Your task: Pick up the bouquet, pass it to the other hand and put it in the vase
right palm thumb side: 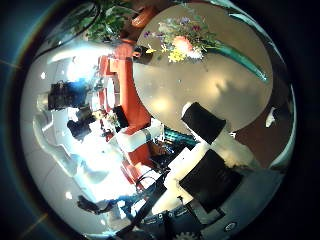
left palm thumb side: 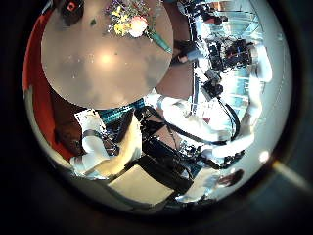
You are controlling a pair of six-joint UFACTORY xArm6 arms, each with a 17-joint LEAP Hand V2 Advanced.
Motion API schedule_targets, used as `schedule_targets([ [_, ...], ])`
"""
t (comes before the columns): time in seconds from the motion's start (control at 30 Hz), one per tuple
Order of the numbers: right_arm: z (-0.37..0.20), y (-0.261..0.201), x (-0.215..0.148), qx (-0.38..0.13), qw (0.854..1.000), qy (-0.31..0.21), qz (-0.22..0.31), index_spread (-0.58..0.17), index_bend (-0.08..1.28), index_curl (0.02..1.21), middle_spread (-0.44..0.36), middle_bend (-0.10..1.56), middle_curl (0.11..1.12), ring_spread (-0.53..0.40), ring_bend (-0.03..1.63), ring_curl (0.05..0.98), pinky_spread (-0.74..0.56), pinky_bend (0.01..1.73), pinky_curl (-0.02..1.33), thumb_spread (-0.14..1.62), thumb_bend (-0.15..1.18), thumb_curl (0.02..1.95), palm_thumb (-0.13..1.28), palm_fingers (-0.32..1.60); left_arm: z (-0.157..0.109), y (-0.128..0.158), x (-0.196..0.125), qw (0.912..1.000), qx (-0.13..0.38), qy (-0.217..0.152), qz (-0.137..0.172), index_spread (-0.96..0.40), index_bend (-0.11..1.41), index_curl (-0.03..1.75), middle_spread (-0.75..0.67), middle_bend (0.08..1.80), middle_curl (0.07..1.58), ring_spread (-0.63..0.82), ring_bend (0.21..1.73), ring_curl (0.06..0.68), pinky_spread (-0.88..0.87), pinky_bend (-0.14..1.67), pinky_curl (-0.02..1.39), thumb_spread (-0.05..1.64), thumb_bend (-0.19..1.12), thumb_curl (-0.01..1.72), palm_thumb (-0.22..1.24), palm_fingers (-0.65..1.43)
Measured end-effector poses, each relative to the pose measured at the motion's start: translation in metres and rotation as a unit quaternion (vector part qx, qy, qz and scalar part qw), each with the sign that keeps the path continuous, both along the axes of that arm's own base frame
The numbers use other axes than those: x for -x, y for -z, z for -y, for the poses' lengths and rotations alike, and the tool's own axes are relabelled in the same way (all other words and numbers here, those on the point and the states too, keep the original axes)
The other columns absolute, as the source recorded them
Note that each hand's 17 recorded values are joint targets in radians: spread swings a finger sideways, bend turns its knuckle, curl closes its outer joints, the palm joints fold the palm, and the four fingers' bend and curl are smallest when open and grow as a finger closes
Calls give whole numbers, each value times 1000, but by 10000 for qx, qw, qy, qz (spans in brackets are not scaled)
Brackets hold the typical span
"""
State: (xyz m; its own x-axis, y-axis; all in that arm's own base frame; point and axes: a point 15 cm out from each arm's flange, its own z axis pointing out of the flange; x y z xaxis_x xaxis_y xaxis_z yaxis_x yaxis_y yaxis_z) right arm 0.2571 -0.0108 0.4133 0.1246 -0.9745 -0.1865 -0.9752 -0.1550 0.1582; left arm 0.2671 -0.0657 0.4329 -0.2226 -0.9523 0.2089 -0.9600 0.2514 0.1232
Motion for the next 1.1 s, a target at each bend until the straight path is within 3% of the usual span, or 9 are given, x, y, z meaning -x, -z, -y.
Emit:
schedule_targets([
  [0.47, 7, -1, -5, 153, 9999, -66, -33, -415, 182, 336, -88, 322, 391, -21, 613, 166, 391, 517, 72, 1168, -19, 403, 627, 407, -5, 4, 2, 9999, -145, 27, -9, 61, 184, 363, 460, 192, 311, 590, 380, 224, 534, 184, 258, 1085, -23, 341, 447, 41],
  [0.77, 41, 7, -24, 86, 9993, 339, -148, -412, 162, 322, -104, 319, 386, -75, 644, 174, 377, 524, 84, 1162, -15, 402, 645, 432, 21, 14, 0, 9972, -309, 677, -82, 52, 185, 364, 457, 192, 313, 588, 381, 224, 528, 182, 258, 1085, -23, 343, 446, 47],
  [0.93, 90, 16, -44, -16, 9954, 895, -329, -408, 157, 309, -113, 324, 387, -92, 665, 181, 360, 549, 92, 1147, -19, 405, 656, 416, 37, 22, -9, 9934, -314, 1087, -197, 49, 185, 365, 456, 192, 313, 586, 382, 224, 525, 183, 257, 1084, -23, 344, 446, 48],
  [1.1, 126, 27, -63, -118, 9906, 1280, -469, -391, 160, 300, -112, 331, 388, -100, 693, 188, 344, 554, 96, 1129, -22, 412, 663, 398, 45, 20, -4, 9899, -252, 1392, -123, 48, 188, 367, 457, 190, 312, 588, 378, 224, 531, 183, 258, 1092, -23, 341, 444, 43],
])
